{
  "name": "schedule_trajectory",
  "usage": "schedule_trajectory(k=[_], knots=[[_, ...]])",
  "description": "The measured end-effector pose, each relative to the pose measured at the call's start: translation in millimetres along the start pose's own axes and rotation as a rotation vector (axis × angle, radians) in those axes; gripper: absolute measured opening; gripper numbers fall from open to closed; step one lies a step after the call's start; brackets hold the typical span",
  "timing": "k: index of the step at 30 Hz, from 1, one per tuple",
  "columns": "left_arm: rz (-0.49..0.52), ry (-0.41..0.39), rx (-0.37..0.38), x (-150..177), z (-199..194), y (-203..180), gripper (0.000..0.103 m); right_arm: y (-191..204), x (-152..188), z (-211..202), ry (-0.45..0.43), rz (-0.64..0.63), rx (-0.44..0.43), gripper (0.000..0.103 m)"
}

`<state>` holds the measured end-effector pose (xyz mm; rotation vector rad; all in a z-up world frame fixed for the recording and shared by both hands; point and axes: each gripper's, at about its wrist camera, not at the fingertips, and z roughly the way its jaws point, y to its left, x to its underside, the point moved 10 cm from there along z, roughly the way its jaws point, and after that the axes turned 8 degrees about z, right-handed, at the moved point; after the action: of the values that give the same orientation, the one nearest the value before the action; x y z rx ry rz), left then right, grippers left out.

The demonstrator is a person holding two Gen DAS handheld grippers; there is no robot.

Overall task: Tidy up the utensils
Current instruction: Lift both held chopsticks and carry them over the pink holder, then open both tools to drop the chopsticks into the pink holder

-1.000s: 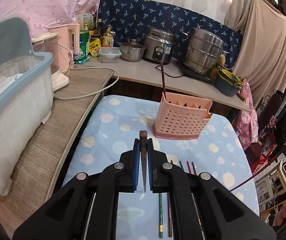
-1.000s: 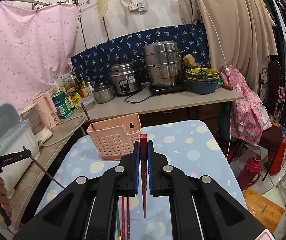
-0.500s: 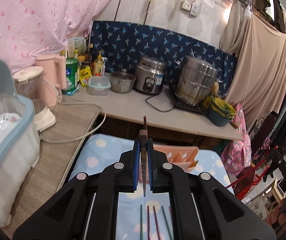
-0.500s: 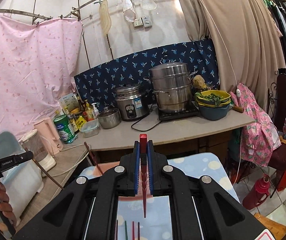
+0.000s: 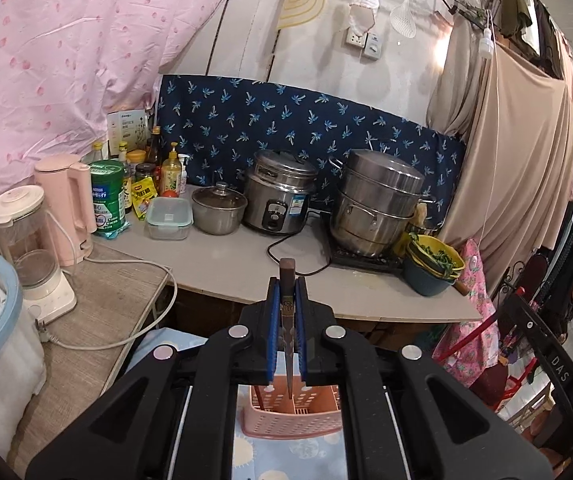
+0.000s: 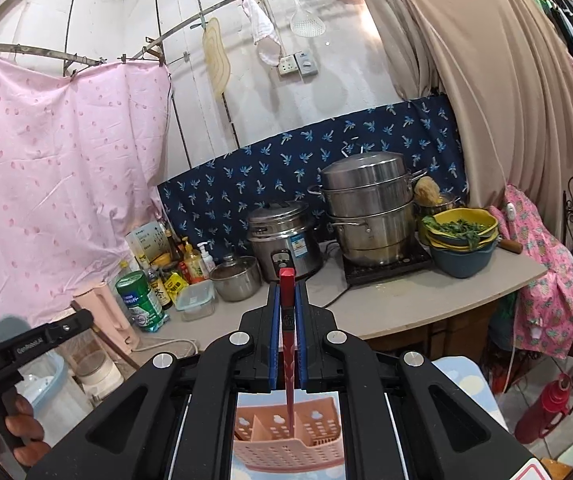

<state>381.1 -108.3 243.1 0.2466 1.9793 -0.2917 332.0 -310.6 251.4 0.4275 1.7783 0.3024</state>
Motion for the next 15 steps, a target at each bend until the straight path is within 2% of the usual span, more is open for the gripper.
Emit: schedule_trajectory(k=[5,15], knots=[[0.037,0.037,-0.020,16,27,-5,0.007,4,16,25,0.036,-0.017,-0.009,0.007],[0.034,0.141,-0.019,63,72,7,0.007,-14,74,70,0.149,-0.014,0.008,0.007]])
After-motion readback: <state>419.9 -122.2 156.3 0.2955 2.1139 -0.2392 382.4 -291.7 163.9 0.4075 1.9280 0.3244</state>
